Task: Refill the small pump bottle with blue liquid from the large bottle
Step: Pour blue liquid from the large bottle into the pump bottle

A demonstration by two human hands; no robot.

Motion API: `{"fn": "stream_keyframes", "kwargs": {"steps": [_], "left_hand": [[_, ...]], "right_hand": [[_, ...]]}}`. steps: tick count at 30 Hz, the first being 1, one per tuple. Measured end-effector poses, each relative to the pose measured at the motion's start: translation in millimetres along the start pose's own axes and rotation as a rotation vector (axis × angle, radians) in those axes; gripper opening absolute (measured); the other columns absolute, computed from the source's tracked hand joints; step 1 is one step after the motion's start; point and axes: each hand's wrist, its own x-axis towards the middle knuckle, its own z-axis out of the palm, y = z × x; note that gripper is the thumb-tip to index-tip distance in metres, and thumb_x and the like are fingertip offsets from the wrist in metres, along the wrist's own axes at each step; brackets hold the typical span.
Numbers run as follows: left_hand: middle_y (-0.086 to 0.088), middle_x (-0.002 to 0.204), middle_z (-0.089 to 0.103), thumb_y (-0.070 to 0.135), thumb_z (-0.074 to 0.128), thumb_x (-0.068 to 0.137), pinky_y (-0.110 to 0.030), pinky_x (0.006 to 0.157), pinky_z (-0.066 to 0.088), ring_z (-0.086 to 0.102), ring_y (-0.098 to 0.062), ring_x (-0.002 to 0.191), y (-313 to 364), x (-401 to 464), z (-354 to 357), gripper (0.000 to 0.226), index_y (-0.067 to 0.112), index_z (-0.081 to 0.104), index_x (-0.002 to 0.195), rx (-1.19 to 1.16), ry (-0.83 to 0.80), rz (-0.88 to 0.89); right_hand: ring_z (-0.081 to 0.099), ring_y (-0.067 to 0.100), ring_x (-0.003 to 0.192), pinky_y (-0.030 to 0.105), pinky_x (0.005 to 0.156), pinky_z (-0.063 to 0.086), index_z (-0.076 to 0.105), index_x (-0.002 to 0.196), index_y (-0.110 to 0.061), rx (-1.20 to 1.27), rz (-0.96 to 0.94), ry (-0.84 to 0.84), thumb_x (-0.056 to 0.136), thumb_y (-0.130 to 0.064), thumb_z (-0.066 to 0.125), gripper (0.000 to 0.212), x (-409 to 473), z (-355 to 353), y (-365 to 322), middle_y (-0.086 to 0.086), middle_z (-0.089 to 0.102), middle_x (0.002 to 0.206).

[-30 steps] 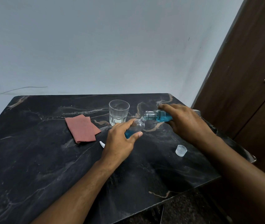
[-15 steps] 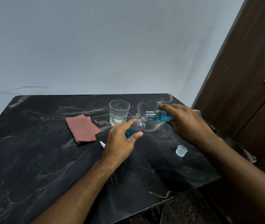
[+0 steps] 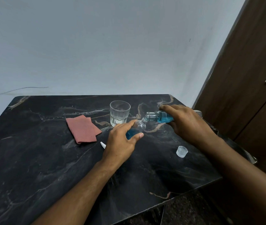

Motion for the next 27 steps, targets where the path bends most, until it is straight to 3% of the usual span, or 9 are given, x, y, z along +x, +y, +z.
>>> {"fn": "stream_keyframes", "kwargs": {"steps": [3, 7, 27], "left_hand": [[0.038, 0.095, 0.055, 0.032, 0.083, 0.081, -0.019, 0.091, 0.049, 0.062, -0.006, 0.104, 0.1, -0.3, -0.3, 0.053, 0.028, 0.066, 0.131, -0.001, -0.002, 0.002], [0.039, 0.094, 0.055, 0.032, 0.083, 0.08, -0.01, 0.088, 0.043, 0.061, -0.002, 0.103, -0.1, -0.2, -0.1, 0.053, 0.03, 0.066, 0.13, 0.001, 0.009, -0.001], [0.039, 0.095, 0.054, 0.032, 0.082, 0.081, -0.006, 0.088, 0.039, 0.058, -0.001, 0.103, 0.2, -0.3, -0.9, 0.053, 0.031, 0.066, 0.131, 0.006, 0.008, 0.004]], "right_hand": [[0.063, 0.029, 0.112, 0.044, 0.092, 0.054, 0.051, 0.141, -0.02, 0.001, -0.003, 0.001, 0.089, -0.009, 0.073, 0.057, -0.2, -0.1, -0.5, 0.008, 0.066, 0.128], [0.063, 0.029, 0.111, 0.044, 0.091, 0.054, 0.051, 0.14, -0.019, -0.003, -0.007, 0.007, 0.089, -0.008, 0.074, 0.057, -0.3, -0.9, -0.8, 0.008, 0.067, 0.128], [0.063, 0.031, 0.109, 0.047, 0.089, 0.053, 0.051, 0.14, -0.021, -0.016, -0.012, 0.009, 0.088, -0.004, 0.072, 0.058, 1.2, -0.7, 0.7, 0.008, 0.067, 0.126]]}}
